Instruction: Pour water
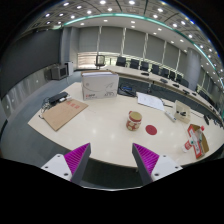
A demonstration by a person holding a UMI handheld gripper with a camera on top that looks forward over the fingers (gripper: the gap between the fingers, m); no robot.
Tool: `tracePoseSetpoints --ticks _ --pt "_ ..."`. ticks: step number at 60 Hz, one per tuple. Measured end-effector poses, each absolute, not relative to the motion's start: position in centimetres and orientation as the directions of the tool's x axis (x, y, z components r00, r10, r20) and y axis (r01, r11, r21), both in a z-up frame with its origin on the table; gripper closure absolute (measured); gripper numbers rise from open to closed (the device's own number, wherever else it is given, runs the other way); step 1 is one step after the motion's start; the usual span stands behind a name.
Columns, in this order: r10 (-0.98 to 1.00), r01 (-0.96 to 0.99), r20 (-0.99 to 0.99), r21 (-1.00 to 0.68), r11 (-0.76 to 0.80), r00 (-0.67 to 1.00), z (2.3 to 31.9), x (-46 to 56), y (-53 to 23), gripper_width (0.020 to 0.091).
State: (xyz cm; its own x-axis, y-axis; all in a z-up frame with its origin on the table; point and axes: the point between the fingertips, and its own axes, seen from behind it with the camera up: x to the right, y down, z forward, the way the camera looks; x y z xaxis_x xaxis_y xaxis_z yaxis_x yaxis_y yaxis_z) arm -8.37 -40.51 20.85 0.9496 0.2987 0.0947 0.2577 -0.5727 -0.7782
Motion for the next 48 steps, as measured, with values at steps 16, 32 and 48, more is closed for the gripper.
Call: tracePoseSetpoints --ticks 16,32,48 --pt "0.234 0.213 0.094 -0.8 -0.56 0.968 20.7 -2.1 -39.7 0.0244" --pt "0.065 0.096 0.073 -0.822 -0.561 0.995 18.1 12.7 -36.9 0.0244" --pt "-0.05 0.008 0.043 -0.84 -0.542 0.998 13.7 30.3 -31.7 0.0243"
